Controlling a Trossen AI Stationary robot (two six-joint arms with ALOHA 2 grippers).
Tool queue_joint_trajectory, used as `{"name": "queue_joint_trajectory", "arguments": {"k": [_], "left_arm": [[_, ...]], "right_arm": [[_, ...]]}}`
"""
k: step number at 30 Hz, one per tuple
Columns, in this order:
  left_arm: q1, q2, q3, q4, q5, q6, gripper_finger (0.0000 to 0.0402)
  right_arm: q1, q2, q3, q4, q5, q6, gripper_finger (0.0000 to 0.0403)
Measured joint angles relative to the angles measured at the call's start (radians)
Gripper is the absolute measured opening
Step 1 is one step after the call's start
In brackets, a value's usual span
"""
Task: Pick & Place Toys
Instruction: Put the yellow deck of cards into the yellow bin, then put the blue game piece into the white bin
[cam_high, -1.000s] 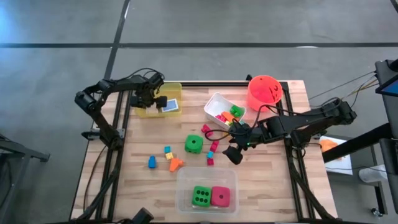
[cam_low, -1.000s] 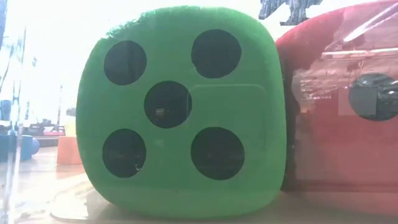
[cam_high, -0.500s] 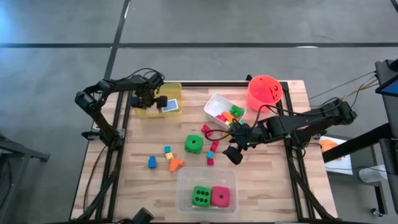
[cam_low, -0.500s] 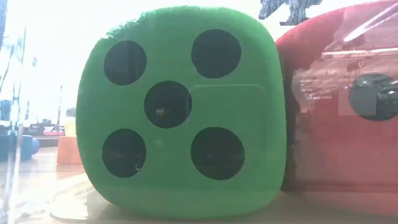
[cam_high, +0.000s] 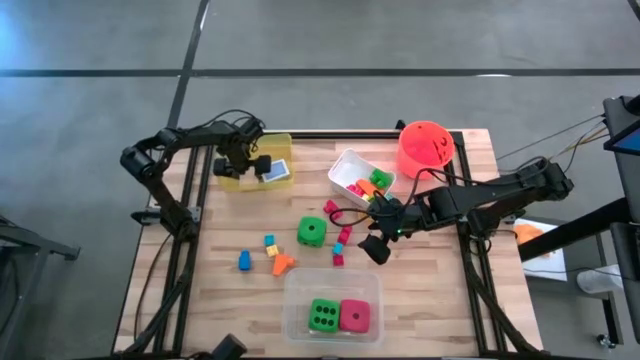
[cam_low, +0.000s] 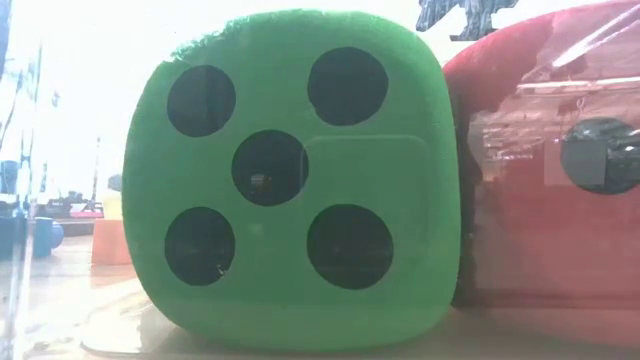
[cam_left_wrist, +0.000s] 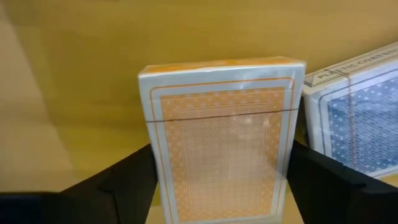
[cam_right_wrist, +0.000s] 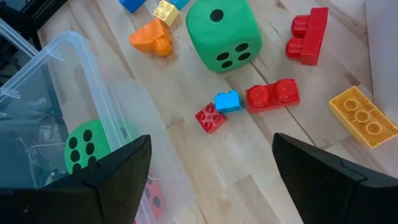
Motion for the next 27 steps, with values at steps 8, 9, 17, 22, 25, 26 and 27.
{"name": "queue_joint_trajectory", "arguments": {"k": [8,9,17,22,25,26,27], "left_arm": [[0.0,-0.082,0.0,-0.029,0.003,0.006,0.0332],[0.0,-0.098,0.0,-0.033,0.003,0.006,0.034],[0.0,-0.139,0.0,-0.032,-0.072,0.002,0.0366],[0.0,-0.131,-0.001,-0.03,-0.074,0.003,0.0367],[0.0,-0.131,-0.001,-0.031,-0.076,0.005,0.0367],[0.0,-0.131,-0.001,-0.032,-0.076,0.005,0.0367],[0.0,-0.131,-0.001,-0.035,-0.072,0.006,0.0367]], "right_arm": [[0.0,0.0,0.0,0.0,0.0,0.006,0.033],[0.0,0.0,0.0,0.0,0.0,0.006,0.033],[0.0,0.0,0.0,0.0,0.0,0.012,0.033],[0.0,0.0,0.0,0.001,-0.002,0.027,0.033],[0.0,0.0,0.0,0.006,-0.003,0.038,0.033],[0.0,0.0,0.0,0.01,-0.004,0.038,0.033],[0.0,0.0,0.0,0.015,-0.005,0.038,0.033]]}}
